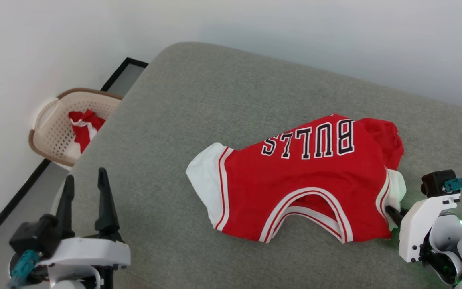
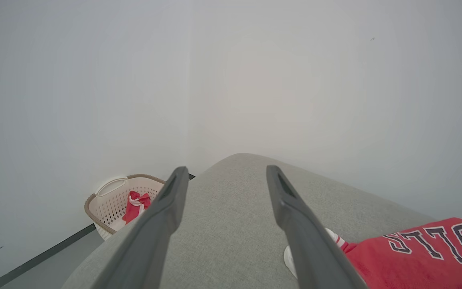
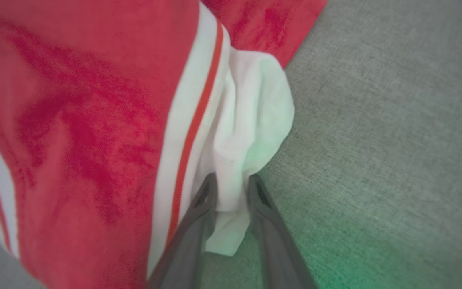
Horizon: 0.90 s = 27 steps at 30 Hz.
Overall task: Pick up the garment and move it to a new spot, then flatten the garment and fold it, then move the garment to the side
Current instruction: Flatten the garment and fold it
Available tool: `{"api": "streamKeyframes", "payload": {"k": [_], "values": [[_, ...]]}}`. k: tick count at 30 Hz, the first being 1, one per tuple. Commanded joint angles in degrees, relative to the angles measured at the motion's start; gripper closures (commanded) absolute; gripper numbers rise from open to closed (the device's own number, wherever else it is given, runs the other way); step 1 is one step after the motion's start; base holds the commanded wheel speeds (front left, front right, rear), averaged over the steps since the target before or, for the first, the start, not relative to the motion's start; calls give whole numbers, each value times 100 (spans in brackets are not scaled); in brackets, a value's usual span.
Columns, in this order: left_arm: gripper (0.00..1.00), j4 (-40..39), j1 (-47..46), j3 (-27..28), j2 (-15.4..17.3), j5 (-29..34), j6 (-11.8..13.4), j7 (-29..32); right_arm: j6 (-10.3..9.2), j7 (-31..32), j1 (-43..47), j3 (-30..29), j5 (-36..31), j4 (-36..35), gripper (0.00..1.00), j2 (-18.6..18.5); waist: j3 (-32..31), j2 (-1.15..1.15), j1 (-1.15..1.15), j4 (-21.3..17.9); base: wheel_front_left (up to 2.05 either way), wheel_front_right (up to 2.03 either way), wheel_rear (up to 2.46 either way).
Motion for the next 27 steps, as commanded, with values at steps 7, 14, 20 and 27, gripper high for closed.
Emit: {"api": "streamKeyframes", "payload": {"k": [7,14,20,27], "values": [[0,7,200,545,-398,396,-370,0,-6,-7,-201,112,183,72,100,-137,8,0,0,-89,0,0,0],[0,20,341,917,-583,675,-601,-1,-5,296,-236,80,416,-475,100,-576,-142,0,0,-406,0,0,0],[0,3,463,1152,-634,817,-732,-1,-5,524,105,-199,442,-1106,100,-960,-327,0,0,-747,0,0,0],[0,14,668,1317,-614,922,-844,-1,-5,909,901,-888,268,-1751,100,-1114,-558,0,0,-1159,0,0,0]]}}
